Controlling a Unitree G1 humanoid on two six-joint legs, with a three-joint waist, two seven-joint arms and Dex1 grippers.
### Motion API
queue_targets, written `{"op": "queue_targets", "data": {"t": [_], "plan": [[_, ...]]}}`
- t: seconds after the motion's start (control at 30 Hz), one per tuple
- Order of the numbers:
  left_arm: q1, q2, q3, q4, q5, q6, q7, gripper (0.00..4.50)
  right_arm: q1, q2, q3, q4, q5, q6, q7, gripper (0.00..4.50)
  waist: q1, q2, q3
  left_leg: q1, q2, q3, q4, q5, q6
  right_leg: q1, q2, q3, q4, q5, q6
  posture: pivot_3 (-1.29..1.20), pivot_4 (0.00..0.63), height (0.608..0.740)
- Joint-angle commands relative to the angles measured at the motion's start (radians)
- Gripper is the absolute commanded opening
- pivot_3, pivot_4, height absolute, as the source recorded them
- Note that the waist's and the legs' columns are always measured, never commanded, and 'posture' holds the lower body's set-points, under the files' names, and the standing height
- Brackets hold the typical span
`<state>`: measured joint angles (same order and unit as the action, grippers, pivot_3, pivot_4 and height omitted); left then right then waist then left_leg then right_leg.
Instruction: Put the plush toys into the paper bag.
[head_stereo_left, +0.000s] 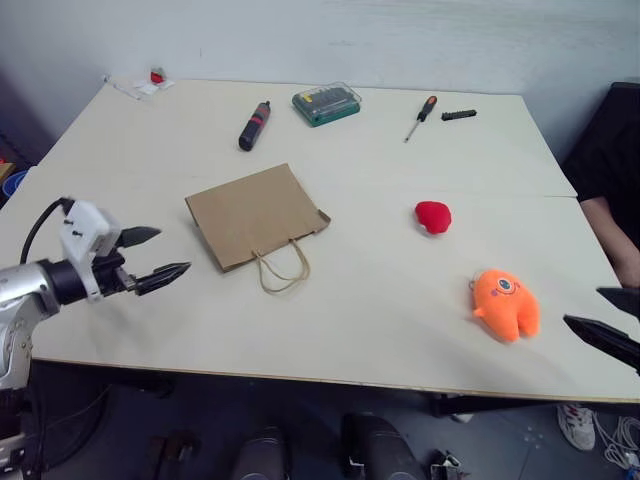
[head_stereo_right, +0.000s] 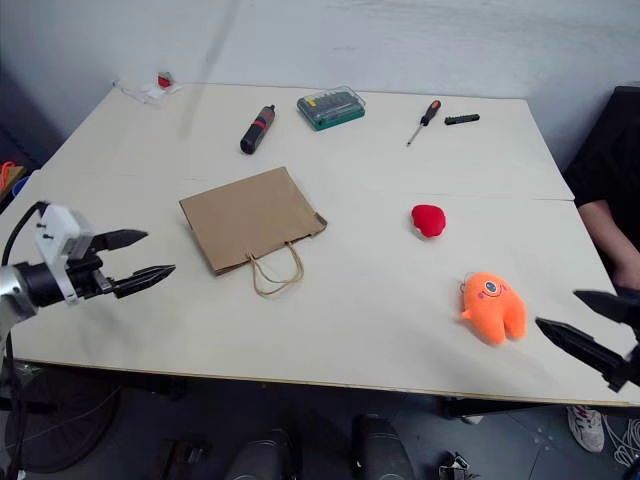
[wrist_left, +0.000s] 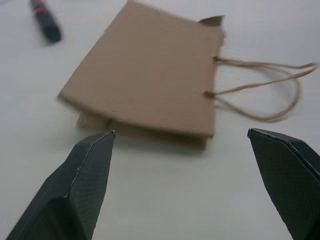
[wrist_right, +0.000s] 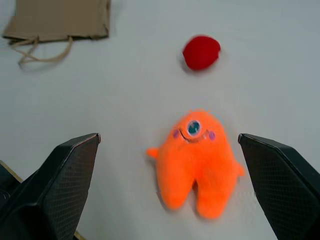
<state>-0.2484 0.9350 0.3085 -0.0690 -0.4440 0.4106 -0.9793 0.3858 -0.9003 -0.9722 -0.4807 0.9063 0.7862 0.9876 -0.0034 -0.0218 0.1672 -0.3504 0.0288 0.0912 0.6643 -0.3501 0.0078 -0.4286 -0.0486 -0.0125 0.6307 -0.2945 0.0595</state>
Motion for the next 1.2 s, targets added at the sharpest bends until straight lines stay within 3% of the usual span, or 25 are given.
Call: {"op": "queue_targets", "data": {"t": [0.03, 0.3, 0.6, 0.7, 0.9, 1.1, 1.2], "plan": [[-0.082, 0.013, -0.127, -0.024, 0.076, -0.102, -0.065, 4.46, -0.056, -0.039, 0.045, -0.157, 0.124, 0.044, -0.062, 4.50, 0.000, 0.000, 0.000, 0.000, 0.000, 0.000, 0.000, 0.000, 0.000, 0.000, 0.000, 0.000, 0.000, 0.000, 0.000, 0.00, 0.150, 0.740], [-0.384, -0.131, -0.449, 0.259, 0.361, -0.463, -0.122, 4.46, -0.342, -0.098, 0.393, -0.294, 0.193, 0.024, -0.209, 4.50, 0.004, 0.000, 0.000, -0.002, -0.001, 0.001, 0.005, 0.001, 0.000, -0.001, 0.003, 0.000, 0.001, 0.001, 0.001, 0.00, 0.150, 0.740], [-0.548, -0.275, -0.546, 0.565, 0.476, -0.731, -0.123, 4.46, -0.511, -0.031, 0.646, -0.287, 0.103, -0.012, -0.303, 4.50, 0.003, -0.001, 0.000, -0.008, 0.000, 0.002, 0.018, -0.002, 0.006, -0.002, 0.004, 0.001, 0.006, 0.003, 0.005, 0.00, 0.150, 0.740], [-0.571, -0.301, -0.541, 0.611, 0.463, -0.753, -0.142, 3.86, -0.514, -0.017, 0.660, -0.291, 0.095, -0.011, -0.321, 4.50, 0.005, -0.001, 0.001, -0.008, 0.000, 0.002, 0.019, -0.002, 0.006, -0.002, 0.004, 0.001, 0.006, 0.003, 0.005, 0.00, 0.150, 0.740], [-0.569, -0.342, -0.535, 0.634, 0.427, -0.753, -0.191, 1.98, -0.426, 0.010, 0.646, -0.316, 0.082, -0.021, -0.348, 4.50, 0.006, -0.001, 0.001, -0.009, 0.001, 0.002, 0.019, -0.002, 0.006, -0.002, 0.004, 0.000, 0.006, 0.003, 0.005, 0.00, 0.150, 0.740], [-0.576, -0.404, -0.470, 0.577, 0.277, -0.527, -0.258, 0.03, -0.348, 0.031, 0.629, -0.339, 0.060, -0.030, -0.381, 4.50, 0.005, -0.001, 0.001, -0.009, 0.001, 0.001, 0.019, -0.002, 0.006, -0.002, 0.004, 0.001, 0.007, 0.003, 0.005, 0.00, 0.150, 0.740], [-0.640, -0.447, -0.415, 0.517, 0.134, -0.296, -0.304, 0.03, -0.372, 0.040, 0.618, -0.310, 0.067, -0.027, -0.405, 4.50, 0.004, -0.002, 0.001, -0.009, 0.000, 0.001, 0.019, -0.002, 0.006, -0.002, 0.004, 0.001, 0.007, 0.003, 0.005, 0.00, 0.150, 0.740]]}}
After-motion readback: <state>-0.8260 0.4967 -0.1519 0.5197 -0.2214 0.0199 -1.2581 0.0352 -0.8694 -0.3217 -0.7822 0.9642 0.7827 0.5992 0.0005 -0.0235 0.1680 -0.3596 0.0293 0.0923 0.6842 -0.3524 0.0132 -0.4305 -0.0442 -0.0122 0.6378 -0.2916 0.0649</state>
